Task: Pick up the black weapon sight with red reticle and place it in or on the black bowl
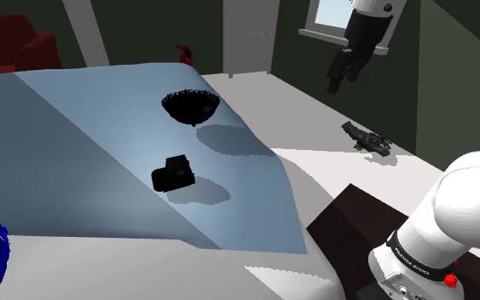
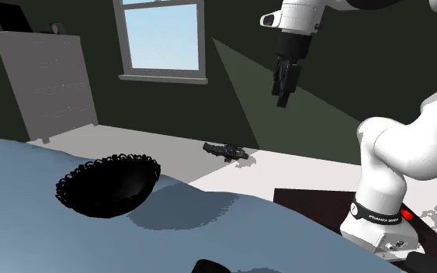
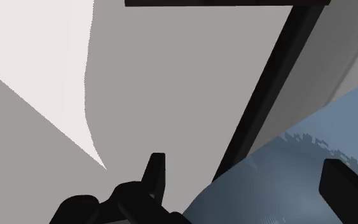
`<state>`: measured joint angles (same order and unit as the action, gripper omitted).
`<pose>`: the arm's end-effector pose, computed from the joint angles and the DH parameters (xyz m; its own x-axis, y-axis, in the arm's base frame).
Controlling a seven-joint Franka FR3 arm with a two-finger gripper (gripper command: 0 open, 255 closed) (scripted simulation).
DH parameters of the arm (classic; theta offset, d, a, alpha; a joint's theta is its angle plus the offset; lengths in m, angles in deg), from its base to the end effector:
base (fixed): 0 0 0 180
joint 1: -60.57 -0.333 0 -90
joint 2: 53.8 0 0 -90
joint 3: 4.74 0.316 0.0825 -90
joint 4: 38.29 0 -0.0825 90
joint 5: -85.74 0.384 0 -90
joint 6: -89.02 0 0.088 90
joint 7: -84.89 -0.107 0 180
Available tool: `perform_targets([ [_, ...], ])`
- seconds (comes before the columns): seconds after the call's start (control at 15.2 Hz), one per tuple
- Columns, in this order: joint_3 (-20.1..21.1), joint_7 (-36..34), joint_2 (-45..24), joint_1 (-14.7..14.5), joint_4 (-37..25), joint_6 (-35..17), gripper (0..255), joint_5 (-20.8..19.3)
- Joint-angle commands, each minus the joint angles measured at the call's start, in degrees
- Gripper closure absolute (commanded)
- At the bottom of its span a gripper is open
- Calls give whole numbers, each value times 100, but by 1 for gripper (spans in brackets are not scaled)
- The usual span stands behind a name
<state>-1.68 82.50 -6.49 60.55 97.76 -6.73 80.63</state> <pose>0.3061 0.0131 0.6037 0.9920 0.0086 0.1257 -0.0070 -0.9924 0.1229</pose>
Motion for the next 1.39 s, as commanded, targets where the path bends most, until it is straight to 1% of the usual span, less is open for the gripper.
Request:
perform_targets([
  [0.0, 0, 0, 0, 0, 0, 0, 0, 0],
  [0.73, 639, 241, -1786, -663, -733, -860, 0, 361],
  [1.32, 1213, 420, -3238, -1107, -1623, -1268, 0, 419],
])
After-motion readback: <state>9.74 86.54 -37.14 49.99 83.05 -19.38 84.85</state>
